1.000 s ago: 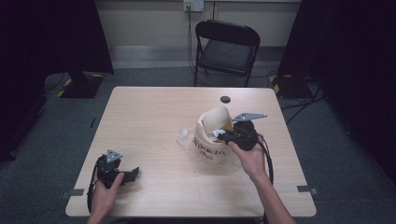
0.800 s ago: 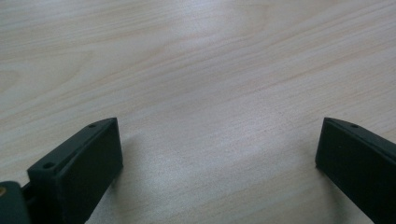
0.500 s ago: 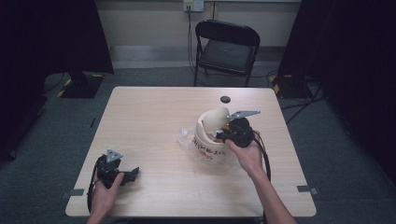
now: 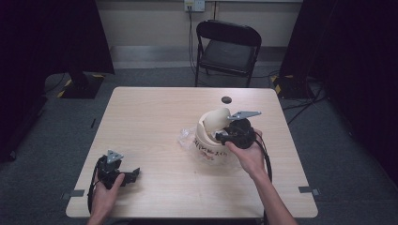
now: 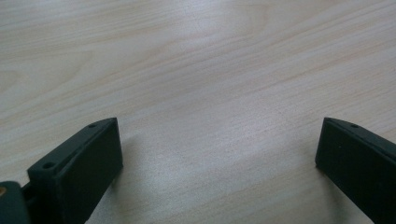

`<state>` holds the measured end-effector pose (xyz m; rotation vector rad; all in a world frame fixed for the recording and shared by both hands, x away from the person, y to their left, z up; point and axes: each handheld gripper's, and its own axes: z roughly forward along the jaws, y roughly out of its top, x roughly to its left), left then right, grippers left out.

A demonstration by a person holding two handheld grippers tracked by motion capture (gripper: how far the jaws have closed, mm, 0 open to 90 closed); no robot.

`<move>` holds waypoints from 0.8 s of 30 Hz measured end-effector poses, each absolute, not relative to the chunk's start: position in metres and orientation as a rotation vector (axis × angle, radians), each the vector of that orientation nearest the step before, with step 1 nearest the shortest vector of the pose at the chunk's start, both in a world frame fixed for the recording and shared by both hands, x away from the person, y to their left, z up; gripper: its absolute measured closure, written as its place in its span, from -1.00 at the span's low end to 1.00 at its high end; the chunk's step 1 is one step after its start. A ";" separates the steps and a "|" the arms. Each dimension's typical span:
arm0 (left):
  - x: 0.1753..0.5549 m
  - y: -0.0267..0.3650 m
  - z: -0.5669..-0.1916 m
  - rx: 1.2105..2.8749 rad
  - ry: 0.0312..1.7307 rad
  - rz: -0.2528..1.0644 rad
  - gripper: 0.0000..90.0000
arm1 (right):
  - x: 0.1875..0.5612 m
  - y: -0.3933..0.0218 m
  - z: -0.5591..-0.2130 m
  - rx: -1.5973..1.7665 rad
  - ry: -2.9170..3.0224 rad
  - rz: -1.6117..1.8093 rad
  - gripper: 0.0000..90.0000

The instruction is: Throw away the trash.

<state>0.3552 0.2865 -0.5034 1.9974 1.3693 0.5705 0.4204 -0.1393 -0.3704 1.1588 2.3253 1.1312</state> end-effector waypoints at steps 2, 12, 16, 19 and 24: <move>0.355 0.287 -0.503 1.997 1.369 0.570 -1.00 | 0.419 -0.140 -0.370 1.159 2.325 1.132 0.24; 0.355 0.286 -0.503 1.997 1.369 0.570 -1.00 | 0.410 -0.143 -0.364 1.144 2.294 1.150 0.08; 0.355 0.286 -0.503 1.994 1.371 0.570 -0.99 | 0.408 -0.145 -0.361 1.144 2.283 1.185 0.04; 0.355 0.286 -0.503 1.996 1.370 0.572 -0.99 | 0.407 -0.148 -0.360 1.141 2.279 1.197 0.04; 0.355 0.286 -0.503 1.995 1.371 0.570 -0.99 | 0.404 -0.155 -0.361 1.158 2.258 1.247 0.02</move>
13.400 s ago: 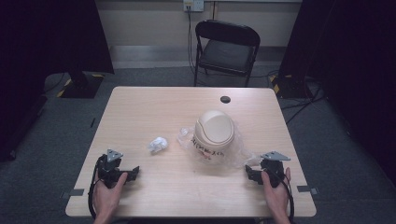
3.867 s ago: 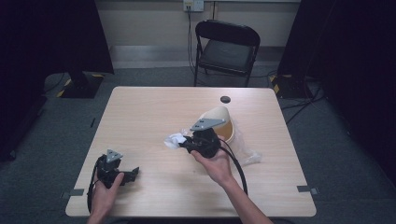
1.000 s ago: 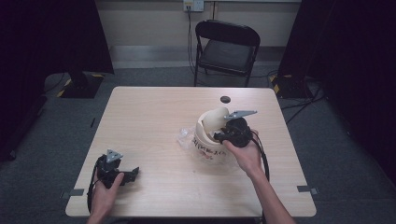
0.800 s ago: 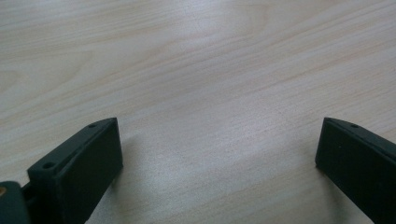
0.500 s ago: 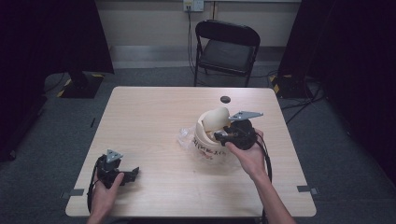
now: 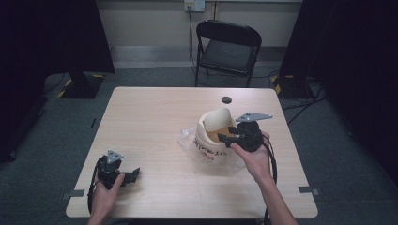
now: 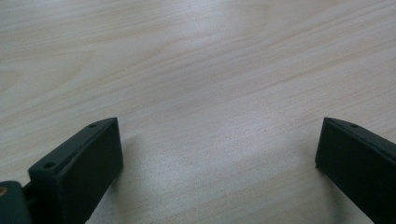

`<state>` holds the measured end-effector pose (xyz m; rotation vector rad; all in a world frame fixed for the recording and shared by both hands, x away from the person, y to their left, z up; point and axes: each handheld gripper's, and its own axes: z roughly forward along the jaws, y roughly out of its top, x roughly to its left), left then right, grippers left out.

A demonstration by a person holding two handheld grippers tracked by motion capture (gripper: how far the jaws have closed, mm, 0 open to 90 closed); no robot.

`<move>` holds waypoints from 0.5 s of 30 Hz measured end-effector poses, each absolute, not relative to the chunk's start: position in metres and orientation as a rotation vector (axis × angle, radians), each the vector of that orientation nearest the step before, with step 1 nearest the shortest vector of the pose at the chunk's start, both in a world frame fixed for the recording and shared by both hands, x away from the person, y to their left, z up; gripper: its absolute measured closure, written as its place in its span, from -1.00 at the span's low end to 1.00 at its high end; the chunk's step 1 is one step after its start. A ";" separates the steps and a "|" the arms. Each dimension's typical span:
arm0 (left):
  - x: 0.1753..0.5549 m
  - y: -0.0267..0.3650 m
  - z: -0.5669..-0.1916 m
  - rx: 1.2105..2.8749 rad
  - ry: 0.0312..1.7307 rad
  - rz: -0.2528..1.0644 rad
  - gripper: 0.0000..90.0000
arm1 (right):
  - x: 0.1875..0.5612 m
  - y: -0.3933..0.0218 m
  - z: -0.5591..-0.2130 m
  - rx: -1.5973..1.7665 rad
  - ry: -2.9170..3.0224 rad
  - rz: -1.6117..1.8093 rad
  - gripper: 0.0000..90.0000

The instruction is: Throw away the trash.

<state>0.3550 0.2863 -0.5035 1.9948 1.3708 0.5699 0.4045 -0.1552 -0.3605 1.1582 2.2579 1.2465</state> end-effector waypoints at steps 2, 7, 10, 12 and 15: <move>0.355 0.286 -0.503 1.996 1.370 0.572 -0.99 | 0.402 -0.158 -0.359 1.156 2.251 1.260 -0.04; 0.355 0.286 -0.503 1.996 1.370 0.572 -0.99 | 0.394 -0.168 -0.355 1.177 2.208 1.297 -0.18; 0.355 0.286 -0.503 1.997 1.370 0.572 -0.99 | 0.389 -0.179 -0.356 1.201 2.184 1.320 -0.22; 0.355 0.286 -0.503 1.997 1.369 0.572 -0.99 | 0.387 -0.185 -0.357 1.218 2.179 1.319 -0.25; 0.355 0.286 -0.503 1.995 1.371 0.570 -0.99 | 0.383 -0.195 -0.360 1.242 2.154 1.314 -0.30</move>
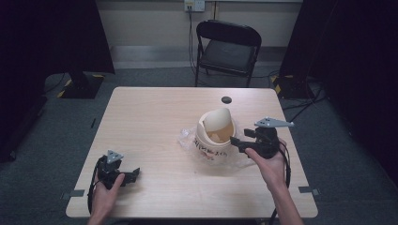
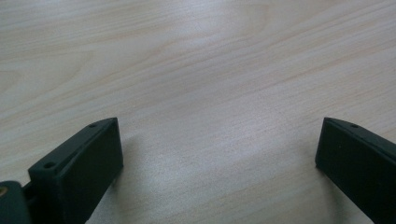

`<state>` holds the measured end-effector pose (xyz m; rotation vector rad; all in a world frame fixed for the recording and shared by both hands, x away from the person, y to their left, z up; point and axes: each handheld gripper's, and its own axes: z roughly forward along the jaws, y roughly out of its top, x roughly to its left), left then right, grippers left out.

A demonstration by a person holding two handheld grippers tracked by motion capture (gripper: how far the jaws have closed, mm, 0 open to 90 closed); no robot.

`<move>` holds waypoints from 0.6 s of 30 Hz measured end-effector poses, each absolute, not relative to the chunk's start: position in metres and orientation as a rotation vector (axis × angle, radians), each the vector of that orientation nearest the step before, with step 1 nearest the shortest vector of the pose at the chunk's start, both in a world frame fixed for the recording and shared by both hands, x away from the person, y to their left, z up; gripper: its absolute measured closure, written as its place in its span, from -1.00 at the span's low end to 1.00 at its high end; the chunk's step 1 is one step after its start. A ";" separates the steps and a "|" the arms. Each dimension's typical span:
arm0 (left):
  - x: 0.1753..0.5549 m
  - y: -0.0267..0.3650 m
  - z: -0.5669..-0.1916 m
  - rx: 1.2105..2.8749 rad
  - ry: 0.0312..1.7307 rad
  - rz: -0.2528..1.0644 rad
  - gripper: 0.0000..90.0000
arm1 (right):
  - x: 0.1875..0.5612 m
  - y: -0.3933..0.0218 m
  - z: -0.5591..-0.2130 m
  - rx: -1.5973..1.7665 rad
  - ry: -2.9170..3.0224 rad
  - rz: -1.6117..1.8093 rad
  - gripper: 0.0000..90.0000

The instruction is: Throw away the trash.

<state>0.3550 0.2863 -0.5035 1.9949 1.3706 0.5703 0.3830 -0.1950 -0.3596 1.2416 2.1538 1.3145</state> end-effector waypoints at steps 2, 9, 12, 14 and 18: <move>0.355 0.286 -0.503 1.996 1.370 0.572 -0.99 | 0.380 -0.200 -0.361 1.247 2.135 1.318 -0.32; 0.355 0.286 -0.504 1.994 1.371 0.570 -0.99 | 0.371 -0.216 -0.374 1.295 2.095 1.299 -0.41; 0.355 0.286 -0.504 1.994 1.371 0.570 -0.99 | 0.368 -0.224 -0.383 1.320 2.095 1.274 -0.44; 0.355 0.286 -0.503 1.994 1.372 0.571 -0.99 | 0.366 -0.230 -0.390 1.342 2.098 1.267 -0.45; 0.355 0.286 -0.503 1.994 1.373 0.574 -0.99 | 0.362 -0.239 -0.403 1.387 2.099 1.254 -0.47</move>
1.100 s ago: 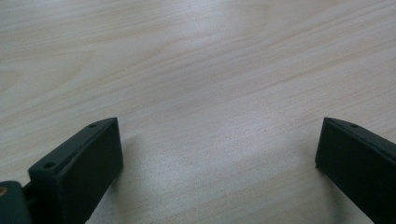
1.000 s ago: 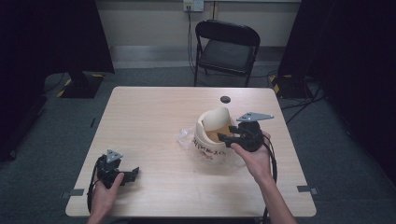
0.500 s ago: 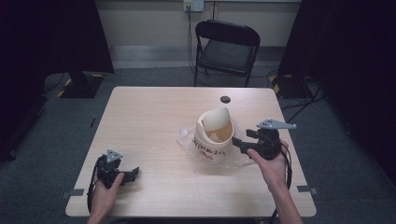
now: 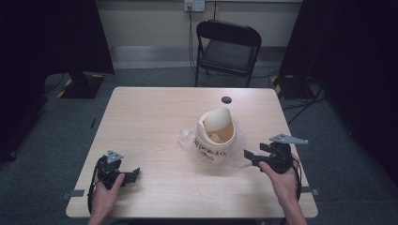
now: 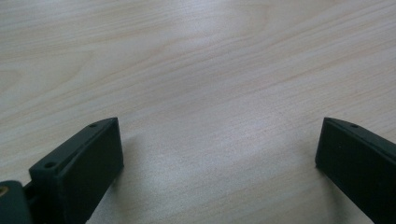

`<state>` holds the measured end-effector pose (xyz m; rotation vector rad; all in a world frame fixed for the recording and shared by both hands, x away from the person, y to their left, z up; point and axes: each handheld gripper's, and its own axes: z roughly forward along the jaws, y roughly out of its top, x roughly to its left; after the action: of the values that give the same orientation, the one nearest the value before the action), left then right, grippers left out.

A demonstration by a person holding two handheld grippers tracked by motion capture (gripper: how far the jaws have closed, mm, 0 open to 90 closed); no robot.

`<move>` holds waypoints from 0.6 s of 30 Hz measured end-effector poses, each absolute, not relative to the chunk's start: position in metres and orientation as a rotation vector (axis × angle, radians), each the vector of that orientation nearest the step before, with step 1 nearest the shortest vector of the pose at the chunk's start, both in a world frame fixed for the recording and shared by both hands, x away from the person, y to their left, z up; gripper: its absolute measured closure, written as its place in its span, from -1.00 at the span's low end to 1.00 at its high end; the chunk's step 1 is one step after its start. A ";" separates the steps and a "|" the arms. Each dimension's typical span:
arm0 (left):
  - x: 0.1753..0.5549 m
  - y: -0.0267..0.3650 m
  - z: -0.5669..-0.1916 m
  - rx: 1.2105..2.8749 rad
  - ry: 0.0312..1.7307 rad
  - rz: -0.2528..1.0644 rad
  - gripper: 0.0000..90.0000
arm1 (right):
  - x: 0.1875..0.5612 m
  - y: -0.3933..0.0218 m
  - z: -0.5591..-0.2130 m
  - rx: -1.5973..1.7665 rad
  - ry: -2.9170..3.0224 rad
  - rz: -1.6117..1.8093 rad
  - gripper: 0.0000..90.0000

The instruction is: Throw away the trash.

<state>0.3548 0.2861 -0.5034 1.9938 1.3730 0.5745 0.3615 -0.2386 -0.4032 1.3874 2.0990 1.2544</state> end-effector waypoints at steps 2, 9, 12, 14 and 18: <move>0.355 0.286 -0.504 1.992 1.374 0.573 -0.99 | 0.359 -0.243 -0.409 1.408 2.090 1.247 -0.53; 0.355 0.286 -0.503 1.994 1.373 0.575 -0.99 | 0.351 -0.259 -0.433 1.494 2.071 1.198 -0.60; 0.355 0.286 -0.503 1.993 1.373 0.575 -0.99 | 0.348 -0.264 -0.445 1.520 2.081 1.174 -0.60; 0.355 0.286 -0.503 1.995 1.373 0.575 -0.99 | 0.345 -0.268 -0.455 1.548 2.081 1.161 -0.60; 0.355 0.286 -0.503 1.994 1.373 0.575 -0.99 | 0.342 -0.275 -0.465 1.585 2.077 1.142 -0.60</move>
<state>0.3548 0.2861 -0.5034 1.9938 1.3731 0.5749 0.3425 -0.2748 -0.4654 1.5855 2.0769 1.1423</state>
